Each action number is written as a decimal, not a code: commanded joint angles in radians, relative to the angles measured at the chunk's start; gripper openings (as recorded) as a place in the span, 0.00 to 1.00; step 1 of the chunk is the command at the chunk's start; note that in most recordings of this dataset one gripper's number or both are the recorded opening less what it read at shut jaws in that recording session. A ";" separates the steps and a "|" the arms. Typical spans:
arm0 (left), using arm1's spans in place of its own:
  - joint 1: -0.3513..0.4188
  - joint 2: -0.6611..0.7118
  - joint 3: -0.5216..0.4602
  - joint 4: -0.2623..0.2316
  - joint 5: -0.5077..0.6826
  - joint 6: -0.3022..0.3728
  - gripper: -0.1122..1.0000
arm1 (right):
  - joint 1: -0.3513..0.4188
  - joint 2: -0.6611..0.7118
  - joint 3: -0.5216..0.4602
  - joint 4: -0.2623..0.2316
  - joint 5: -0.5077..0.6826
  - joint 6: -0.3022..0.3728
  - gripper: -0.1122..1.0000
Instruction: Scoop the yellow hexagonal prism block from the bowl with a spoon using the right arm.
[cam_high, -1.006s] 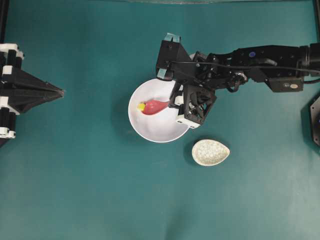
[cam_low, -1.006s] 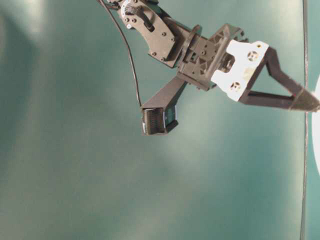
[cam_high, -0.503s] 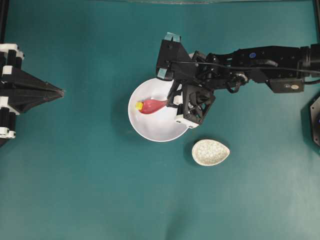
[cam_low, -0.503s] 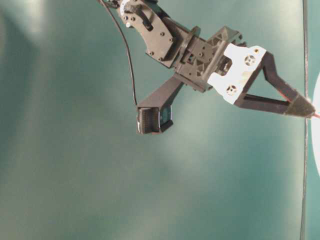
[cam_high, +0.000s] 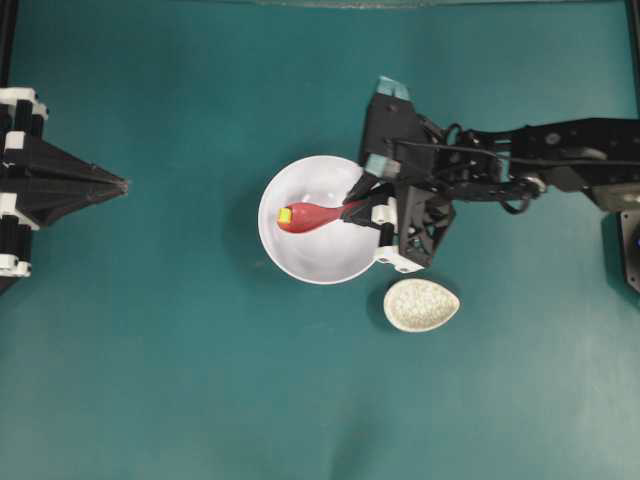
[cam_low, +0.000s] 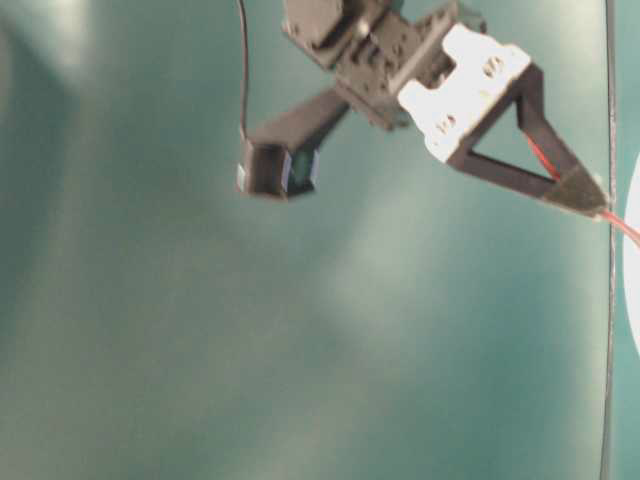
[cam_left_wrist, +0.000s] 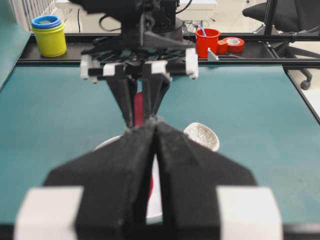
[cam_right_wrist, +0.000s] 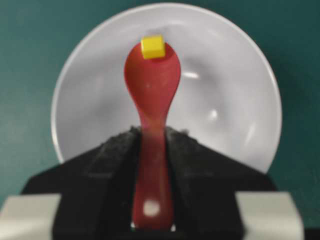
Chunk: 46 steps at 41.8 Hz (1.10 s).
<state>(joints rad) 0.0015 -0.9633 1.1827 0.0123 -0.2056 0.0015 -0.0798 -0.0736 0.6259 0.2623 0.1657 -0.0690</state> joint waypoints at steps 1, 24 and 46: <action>0.000 0.006 -0.018 0.003 -0.005 -0.002 0.11 | 0.015 -0.058 0.020 0.000 -0.074 0.002 0.31; 0.000 0.003 -0.020 0.002 -0.003 -0.005 0.11 | 0.043 -0.295 0.198 -0.003 -0.336 -0.008 0.31; 0.000 0.005 -0.018 0.003 -0.003 -0.005 0.11 | 0.043 -0.318 0.215 -0.002 -0.337 -0.005 0.31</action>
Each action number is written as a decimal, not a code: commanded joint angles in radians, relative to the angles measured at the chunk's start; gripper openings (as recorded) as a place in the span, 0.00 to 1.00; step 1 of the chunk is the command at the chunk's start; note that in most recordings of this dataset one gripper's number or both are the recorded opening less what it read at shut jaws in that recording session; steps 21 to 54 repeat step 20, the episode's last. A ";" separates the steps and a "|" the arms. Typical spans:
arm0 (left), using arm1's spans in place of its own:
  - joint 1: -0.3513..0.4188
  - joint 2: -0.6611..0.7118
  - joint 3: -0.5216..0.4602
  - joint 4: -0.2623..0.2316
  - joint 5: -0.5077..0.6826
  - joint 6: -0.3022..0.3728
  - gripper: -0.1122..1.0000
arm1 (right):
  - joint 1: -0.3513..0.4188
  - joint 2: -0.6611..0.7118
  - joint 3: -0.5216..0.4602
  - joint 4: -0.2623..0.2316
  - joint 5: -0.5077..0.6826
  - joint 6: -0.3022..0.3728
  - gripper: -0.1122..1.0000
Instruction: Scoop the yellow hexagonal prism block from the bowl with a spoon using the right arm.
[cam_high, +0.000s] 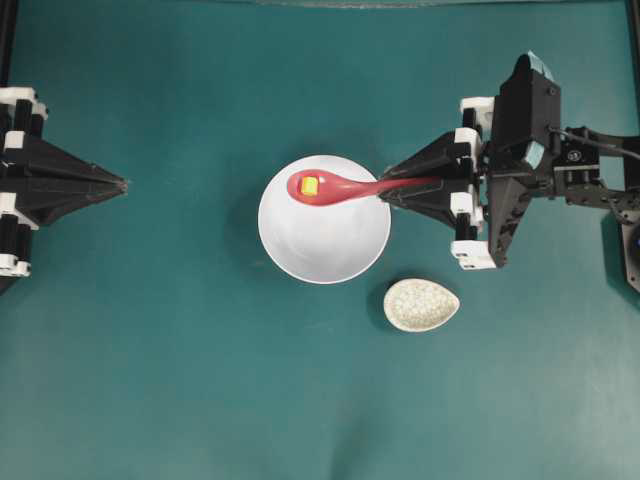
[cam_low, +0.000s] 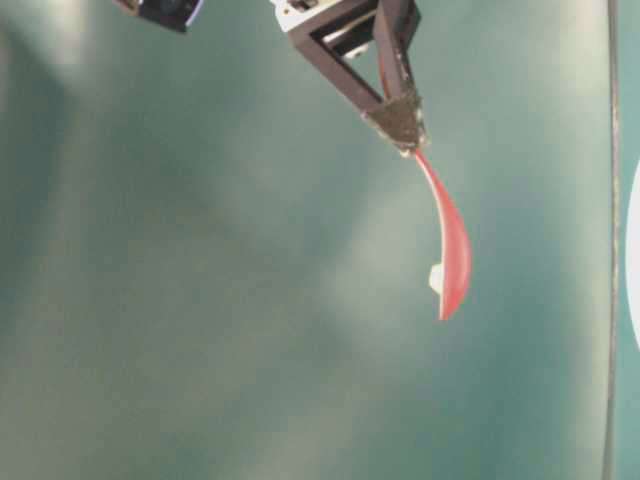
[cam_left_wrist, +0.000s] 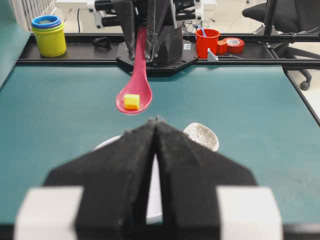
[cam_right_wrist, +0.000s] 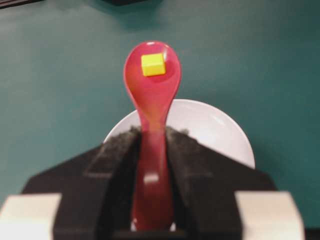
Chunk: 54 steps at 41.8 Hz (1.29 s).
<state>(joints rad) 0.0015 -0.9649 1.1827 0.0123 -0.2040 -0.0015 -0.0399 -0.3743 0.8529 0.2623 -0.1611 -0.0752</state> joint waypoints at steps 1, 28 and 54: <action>0.000 0.008 -0.018 0.002 -0.005 -0.002 0.11 | 0.002 -0.017 -0.012 -0.002 -0.011 0.002 0.31; 0.002 0.003 -0.020 0.003 -0.006 -0.002 0.11 | 0.002 -0.017 -0.011 -0.002 -0.006 0.005 0.31; 0.002 0.003 -0.020 0.003 -0.006 -0.002 0.11 | 0.002 -0.017 -0.011 -0.002 -0.006 0.005 0.31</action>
